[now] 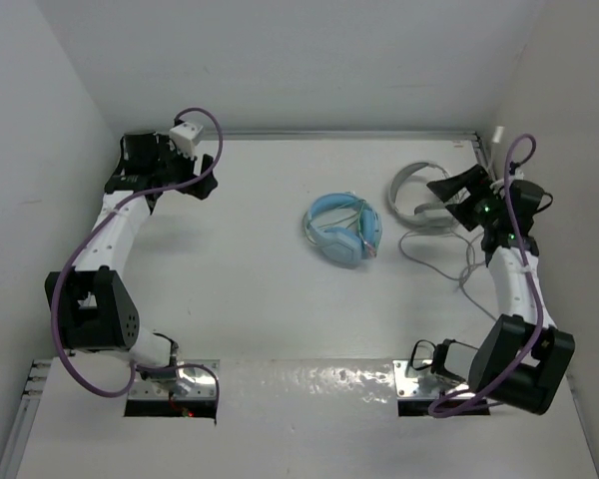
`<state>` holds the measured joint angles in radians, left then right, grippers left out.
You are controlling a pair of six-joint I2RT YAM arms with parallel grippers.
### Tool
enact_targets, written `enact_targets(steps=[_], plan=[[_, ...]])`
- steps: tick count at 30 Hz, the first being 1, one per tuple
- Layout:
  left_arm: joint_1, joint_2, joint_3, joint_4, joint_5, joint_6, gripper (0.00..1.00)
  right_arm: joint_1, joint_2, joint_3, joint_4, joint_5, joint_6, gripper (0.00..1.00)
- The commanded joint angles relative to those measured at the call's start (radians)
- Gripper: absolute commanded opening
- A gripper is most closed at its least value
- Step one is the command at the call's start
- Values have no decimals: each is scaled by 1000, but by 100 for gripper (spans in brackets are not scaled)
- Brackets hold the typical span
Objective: Wrap the headphones
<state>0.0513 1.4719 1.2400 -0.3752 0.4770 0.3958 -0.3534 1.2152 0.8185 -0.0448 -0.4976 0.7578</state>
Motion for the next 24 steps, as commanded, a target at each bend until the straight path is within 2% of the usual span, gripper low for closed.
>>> enact_targets(steps=[1, 2, 3, 4, 5, 6, 7, 8, 9, 10, 11, 12, 14, 18, 21, 22, 23, 24], plan=[[-11, -19, 33, -1, 23, 17, 77, -7, -63, -145, 451, -303, 309, 99], [-11, -21, 33, -1, 23, 17, 77, -7, -68, -131, 377, -274, 279, 99], [-13, -19, 35, -1, 23, 17, 77, -2, -101, -28, 188, -124, 165, 99], [-13, -24, 33, 1, 26, 15, 77, 45, -120, 35, -183, 141, -71, 99], [-14, -27, 33, 1, 26, 15, 77, 98, -134, 60, -222, 371, -124, 99], [-16, -28, 35, -1, 29, 17, 77, 64, -152, 33, -193, 190, -133, 99], [-16, -24, 39, -13, 40, 20, 77, 24, -149, -16, 118, -79, -4, 99], [-16, -19, 42, -16, 41, 26, 77, 18, -131, -68, 361, -321, 143, 99], [-19, -15, 47, -16, 41, 23, 77, 33, -114, -87, 446, -407, 246, 99], [-22, -7, 52, -13, 35, 18, 77, 34, -126, -46, 148, -300, 124, 99], [-24, -4, 55, -13, 31, 14, 77, 75, -144, 9, -48, -115, 10, 99], [-33, -10, 52, -13, 26, 14, 77, 92, -163, 45, -117, 154, -59, 99], [-42, -22, 46, -22, 23, 29, 77, 96, -209, 13, -50, 131, -81, 99], [-42, -21, 55, -34, 17, 34, 77, 137, -166, 105, -226, 405, -236, 99], [-42, -21, 55, -31, 15, 26, 77, 137, -48, 175, -251, 465, -305, 99], [-42, -22, 53, -34, 15, 25, 77, 137, -14, 197, -269, 462, -327, 96], [-66, -21, 52, -36, 14, 25, 77, 137, 51, 232, -265, 467, -354, 86], [-68, -21, 50, -36, 12, 25, 77, 137, 81, 243, -248, 467, -408, 84]])
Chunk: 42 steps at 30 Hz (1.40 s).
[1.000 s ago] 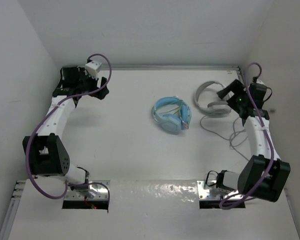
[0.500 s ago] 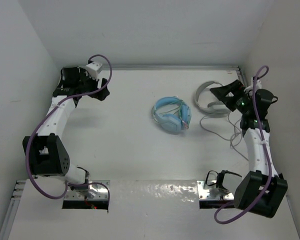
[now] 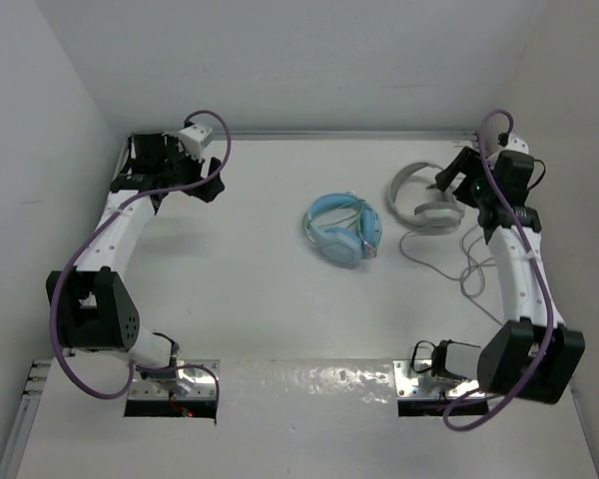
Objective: Wrap the headphones
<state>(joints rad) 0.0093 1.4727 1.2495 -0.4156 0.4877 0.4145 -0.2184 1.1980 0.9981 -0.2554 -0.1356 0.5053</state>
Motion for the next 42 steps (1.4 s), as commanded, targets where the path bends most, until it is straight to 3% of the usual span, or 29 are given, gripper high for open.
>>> enact_targets(steps=[1, 3, 9, 14, 19, 22, 25, 26, 28, 29, 32, 37, 42], plan=[[-29, -22, 39, 3, -7, 7, 77, 4, 129, 71, 17, 97, -195, 85], [-38, -22, 34, 1, -21, 9, 77, 7, 222, 86, 74, 105, -304, 99], [-55, -18, 34, -14, -54, 14, 77, 7, 533, 295, 62, 122, -540, 99], [-69, -11, 33, -23, -84, 10, 77, 40, 672, 402, 90, 209, -571, 99], [-74, -8, 28, -25, -100, 6, 77, 45, 848, 589, -114, 307, -473, 93], [-77, -6, 30, -26, -101, 4, 77, 45, 862, 544, -107, 317, -459, 88], [-80, -6, 36, -29, -106, 6, 77, 47, 813, 380, 5, 318, -450, 72], [-81, -3, 39, -31, -107, 7, 77, 47, 805, 364, 22, 323, -450, 60], [-84, -3, 41, -34, -109, 9, 77, 47, 789, 347, 22, 346, -450, 50], [-85, -3, 41, -35, -109, 9, 77, 47, 770, 341, 27, 349, -450, 30], [-89, -5, 39, -38, -101, 9, 76, 47, 704, 300, 65, 352, -449, 3], [-95, -8, 42, -43, -95, 12, 76, 62, 554, 216, 122, 433, -449, 0], [-121, -12, 62, -60, -87, 17, 75, 121, 274, 137, 160, 522, -399, 0]])
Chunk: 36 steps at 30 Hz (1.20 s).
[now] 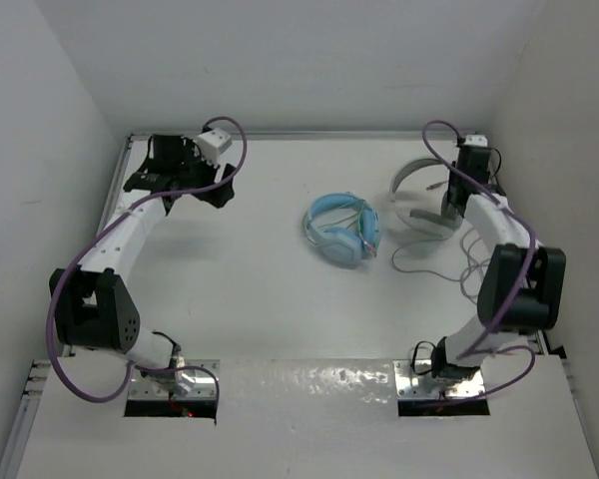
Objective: Wrap the headphones
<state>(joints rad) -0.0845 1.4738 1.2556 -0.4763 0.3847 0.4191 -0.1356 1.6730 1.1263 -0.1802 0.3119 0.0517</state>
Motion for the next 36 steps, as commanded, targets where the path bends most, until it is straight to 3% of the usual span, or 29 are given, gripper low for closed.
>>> enact_targets(steps=[1, 6, 13, 16, 18, 20, 26, 34, 36], plan=[[-37, -17, 68, -5, 16, 14, 75, 54, -244, -26, 90, 107, 69, 0], [-147, -9, 145, -60, -21, 29, 75, 128, -482, -138, 110, 240, 56, 0], [-308, -3, 391, -232, 59, 6, 77, 289, -666, -68, -83, 283, 33, 0], [-406, 0, 493, -289, 31, -23, 80, 437, -653, -40, -131, 323, 37, 0], [-501, -3, 524, -294, -28, -64, 82, 610, -597, -13, -142, 367, 27, 0], [-527, -3, 519, -260, -67, -86, 84, 687, -543, 38, -154, 357, 31, 0], [-555, -4, 378, -154, -289, -108, 85, 780, -418, 118, -113, 78, 109, 0], [-555, -56, 217, -41, -570, -88, 72, 826, -395, 125, -39, -53, 112, 0], [-555, -55, 212, -35, -576, -92, 53, 843, -386, 133, -39, -59, 103, 0]])
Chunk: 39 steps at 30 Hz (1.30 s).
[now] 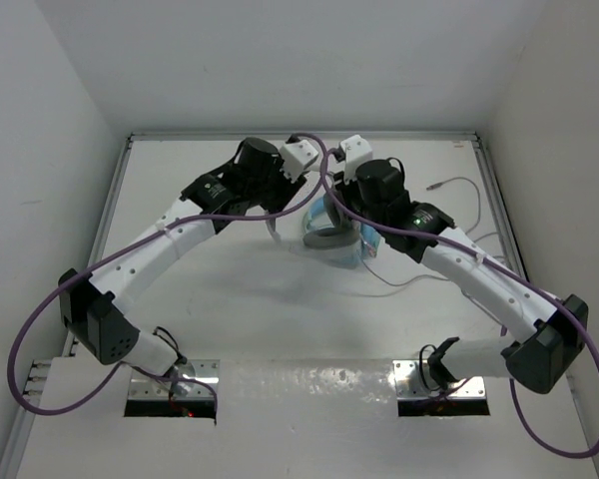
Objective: Wrap the headphones
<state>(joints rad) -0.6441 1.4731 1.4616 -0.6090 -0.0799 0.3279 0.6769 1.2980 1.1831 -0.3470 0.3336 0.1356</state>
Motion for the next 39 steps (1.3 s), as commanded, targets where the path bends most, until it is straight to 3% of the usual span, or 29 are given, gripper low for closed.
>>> enact_targets(steps=[1, 2, 4, 5, 6, 7, 9, 13, 19, 27, 32, 34, 37, 39], plan=[[6, -51, 8, 98, -110, -6, 41, 32, -6, 85, 125, -85, 16, 0], [4, -53, 11, 97, -112, -15, 15, 32, 0, 87, 118, -100, 12, 0], [6, -50, 20, 83, -112, -32, 0, 32, 4, 93, 106, -128, -10, 0], [6, -50, 25, 77, -107, -35, 0, 32, 7, 98, 100, -139, -17, 5], [6, -51, 37, 71, -98, -39, 0, 32, 6, 108, 89, -149, -30, 40], [8, -53, 43, 58, -83, -47, 0, 32, 1, 112, 66, -159, -54, 66], [9, -57, 72, 29, -63, -67, 0, 32, -52, 93, 62, -153, -76, 99], [50, -73, 158, -33, 58, -104, 0, 30, -242, 1, 106, -100, -102, 99], [213, -86, 386, -139, 254, -182, 0, 30, -502, -189, 140, -91, -139, 99], [336, -89, 702, -201, 198, -311, 0, 30, -358, -446, 235, -192, -427, 99], [336, -97, 753, -212, 190, -371, 0, 30, -254, -549, 535, -141, -453, 99], [336, -97, 753, -212, 201, -375, 0, 30, -206, -565, 630, -41, -429, 99], [337, -99, 717, -206, 215, -374, 0, 30, -187, -542, 678, 30, -407, 99], [336, -100, 688, -196, 212, -369, 0, 30, -219, -560, 625, -22, -409, 98]])
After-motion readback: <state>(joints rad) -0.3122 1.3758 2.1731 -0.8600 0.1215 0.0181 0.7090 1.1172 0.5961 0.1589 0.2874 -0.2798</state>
